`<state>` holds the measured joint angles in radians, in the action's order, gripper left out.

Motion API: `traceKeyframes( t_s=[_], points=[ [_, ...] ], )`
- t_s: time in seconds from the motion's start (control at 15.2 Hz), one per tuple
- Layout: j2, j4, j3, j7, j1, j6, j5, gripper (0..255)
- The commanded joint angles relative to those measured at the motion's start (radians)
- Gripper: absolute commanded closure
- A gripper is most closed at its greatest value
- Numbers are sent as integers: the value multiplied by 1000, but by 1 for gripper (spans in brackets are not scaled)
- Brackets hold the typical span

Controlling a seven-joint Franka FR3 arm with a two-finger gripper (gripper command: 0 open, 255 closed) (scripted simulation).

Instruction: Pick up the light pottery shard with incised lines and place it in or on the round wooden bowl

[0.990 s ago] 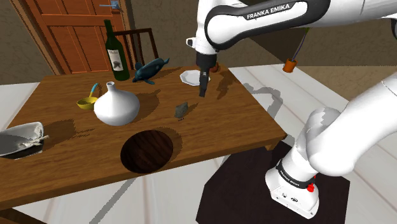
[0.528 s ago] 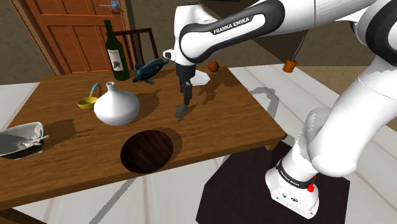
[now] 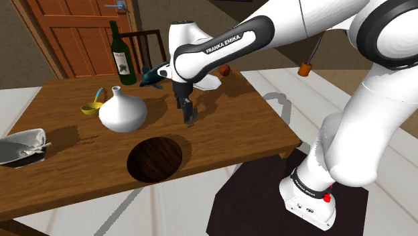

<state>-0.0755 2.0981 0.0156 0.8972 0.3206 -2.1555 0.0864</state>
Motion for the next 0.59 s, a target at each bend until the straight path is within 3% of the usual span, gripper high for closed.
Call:
traceKeyframes(
  t_s=[0.0,0.53],
  points=[
    [-14,16,-1,4,0,-30,2,0],
    [-31,32,-2,5,1,-63,4,0]
  ],
)
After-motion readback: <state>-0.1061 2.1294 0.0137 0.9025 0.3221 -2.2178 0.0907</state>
